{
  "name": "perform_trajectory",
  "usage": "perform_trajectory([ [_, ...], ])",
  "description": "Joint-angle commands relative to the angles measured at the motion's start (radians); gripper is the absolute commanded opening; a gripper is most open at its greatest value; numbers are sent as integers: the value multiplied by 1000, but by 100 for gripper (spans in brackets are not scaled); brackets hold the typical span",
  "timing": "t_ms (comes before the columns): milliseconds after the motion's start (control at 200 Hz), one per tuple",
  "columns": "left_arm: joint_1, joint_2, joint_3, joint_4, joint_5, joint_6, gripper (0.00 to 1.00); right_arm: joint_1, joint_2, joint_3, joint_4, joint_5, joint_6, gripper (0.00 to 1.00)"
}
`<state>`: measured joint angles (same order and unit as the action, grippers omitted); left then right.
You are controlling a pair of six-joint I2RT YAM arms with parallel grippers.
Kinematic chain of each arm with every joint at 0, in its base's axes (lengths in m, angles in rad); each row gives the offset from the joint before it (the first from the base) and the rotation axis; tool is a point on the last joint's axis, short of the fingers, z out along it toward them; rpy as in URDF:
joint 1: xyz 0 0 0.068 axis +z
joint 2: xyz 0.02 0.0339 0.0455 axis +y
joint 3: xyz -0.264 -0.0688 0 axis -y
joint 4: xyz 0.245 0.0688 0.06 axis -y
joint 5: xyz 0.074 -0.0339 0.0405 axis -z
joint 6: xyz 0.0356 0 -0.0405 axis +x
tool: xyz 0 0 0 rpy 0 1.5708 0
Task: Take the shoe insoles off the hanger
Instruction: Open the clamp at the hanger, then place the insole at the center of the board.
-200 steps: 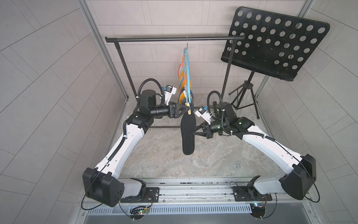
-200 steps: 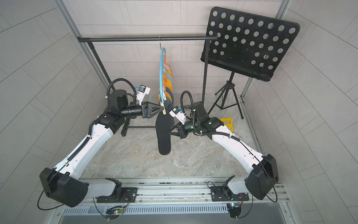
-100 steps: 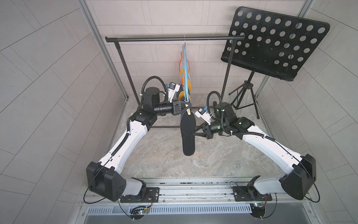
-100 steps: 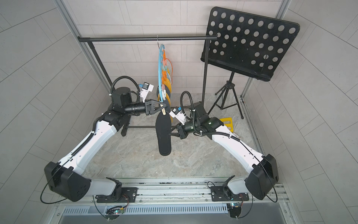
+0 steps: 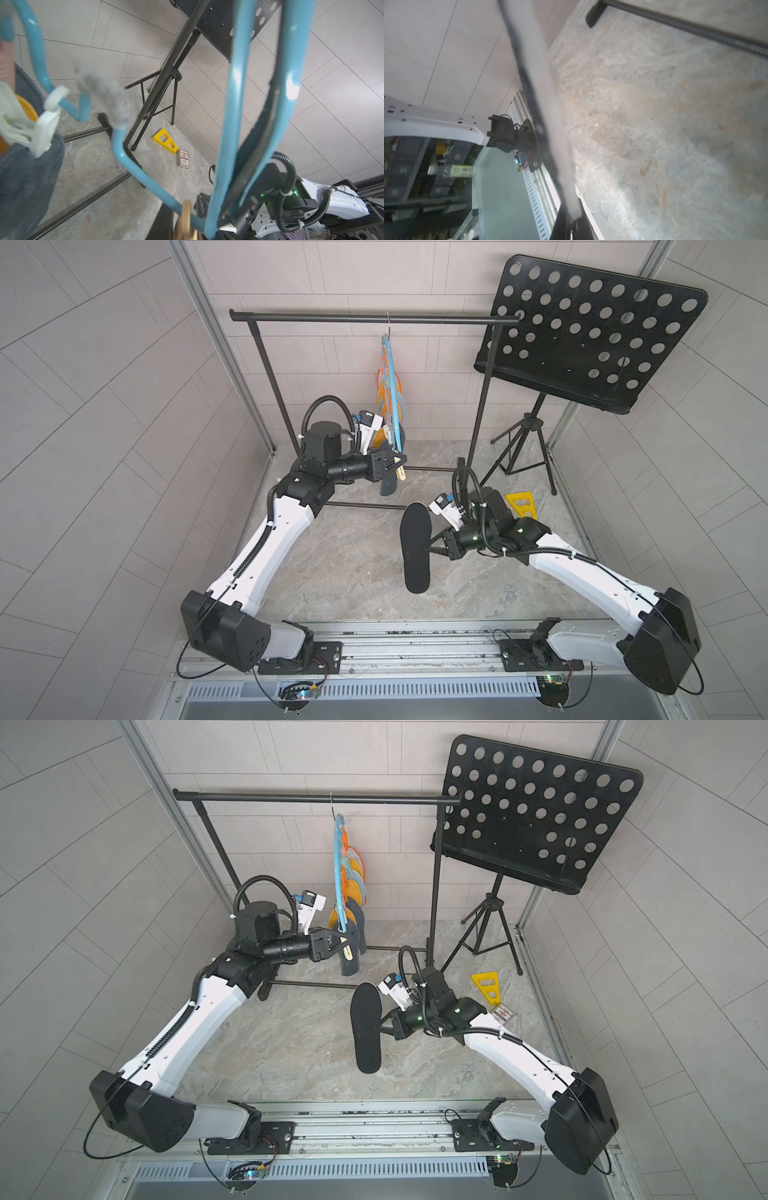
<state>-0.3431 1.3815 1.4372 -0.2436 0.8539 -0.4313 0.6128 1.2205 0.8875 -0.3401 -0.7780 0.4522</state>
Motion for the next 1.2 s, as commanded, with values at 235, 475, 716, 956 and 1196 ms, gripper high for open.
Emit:
perform_trajectory([
  [235,2,-21,34,-80,-60,2,0,280,439,149,368,240,414,0],
  [475,1,-66,10,-100,-94,-21,0,378,953,690,383,208,564,0],
  [716,2,-90,-38,-114,-102,7,0,421,1324,1213,198,186,621,0],
  [956,1,-92,-57,-125,-106,21,0,435,1573,1596,69,133,689,0],
  [1196,2,-100,-84,-153,-118,51,0,438,1597,1663,-69,168,666,20],
])
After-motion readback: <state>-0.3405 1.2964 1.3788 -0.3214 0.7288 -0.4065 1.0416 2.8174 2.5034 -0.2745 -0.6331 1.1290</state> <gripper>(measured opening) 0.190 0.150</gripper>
